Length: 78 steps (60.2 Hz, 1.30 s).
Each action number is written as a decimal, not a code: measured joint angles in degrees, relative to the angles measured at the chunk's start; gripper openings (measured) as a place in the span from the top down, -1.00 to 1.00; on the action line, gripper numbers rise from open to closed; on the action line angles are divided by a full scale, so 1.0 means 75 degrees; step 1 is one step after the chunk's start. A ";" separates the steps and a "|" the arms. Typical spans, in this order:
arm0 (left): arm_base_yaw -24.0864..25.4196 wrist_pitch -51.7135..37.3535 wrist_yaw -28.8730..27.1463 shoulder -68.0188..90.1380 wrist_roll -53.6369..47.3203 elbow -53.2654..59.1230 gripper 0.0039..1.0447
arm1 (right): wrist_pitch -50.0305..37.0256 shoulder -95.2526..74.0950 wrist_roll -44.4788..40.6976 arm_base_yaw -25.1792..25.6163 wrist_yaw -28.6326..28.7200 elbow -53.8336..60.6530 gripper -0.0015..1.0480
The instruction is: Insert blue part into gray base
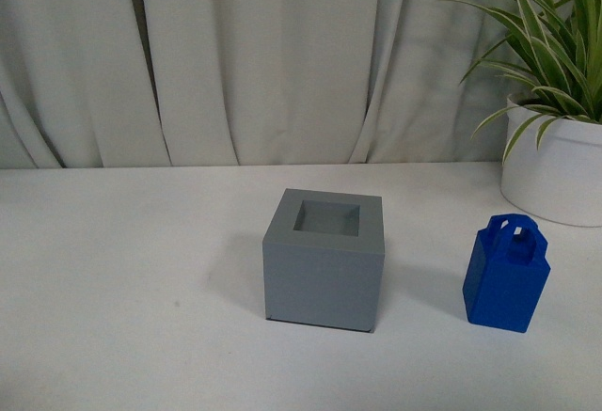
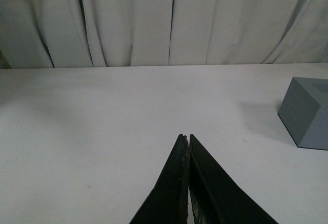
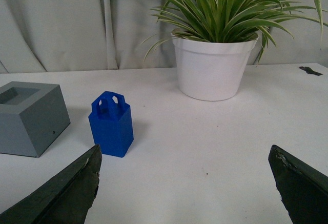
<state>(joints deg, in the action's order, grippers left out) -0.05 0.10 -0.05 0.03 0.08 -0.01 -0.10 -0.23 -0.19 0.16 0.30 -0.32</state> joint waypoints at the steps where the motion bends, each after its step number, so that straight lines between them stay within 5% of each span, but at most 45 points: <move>1: 0.0000 0.0000 0.0003 0.0000 -0.0003 0.0000 0.93 | 0.0000 0.0000 0.0000 0.0000 0.0000 0.0000 -0.83; 35: 0.0000 0.0000 0.0003 0.0000 0.0000 0.0000 0.93 | 0.0000 0.0000 0.0000 0.0000 0.0000 0.0000 -0.83; 40: 0.0000 0.0000 0.0012 0.0000 0.0000 0.0000 0.93 | 0.0388 -0.0635 -0.0603 0.0187 0.1670 -0.0181 -0.83; 45: 0.0000 0.0000 0.0006 0.0000 0.0000 0.0000 0.93 | 0.0082 -0.1620 -0.0866 -0.0093 0.1894 -0.0495 -0.83; 57: 0.0000 0.0000 0.0006 0.0000 0.0000 0.0000 0.93 | -0.0023 -0.4584 -0.1559 -0.0504 0.2288 -0.2212 -0.83; 78: 0.0000 0.0000 0.0006 0.0000 0.0000 0.0000 0.93 | 0.2664 -0.9221 -0.4590 -0.0772 0.3372 -0.6665 -0.83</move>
<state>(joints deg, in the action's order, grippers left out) -0.05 0.10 -0.01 0.03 0.08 -0.01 19.88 -69.38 -34.61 -5.63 25.58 -50.30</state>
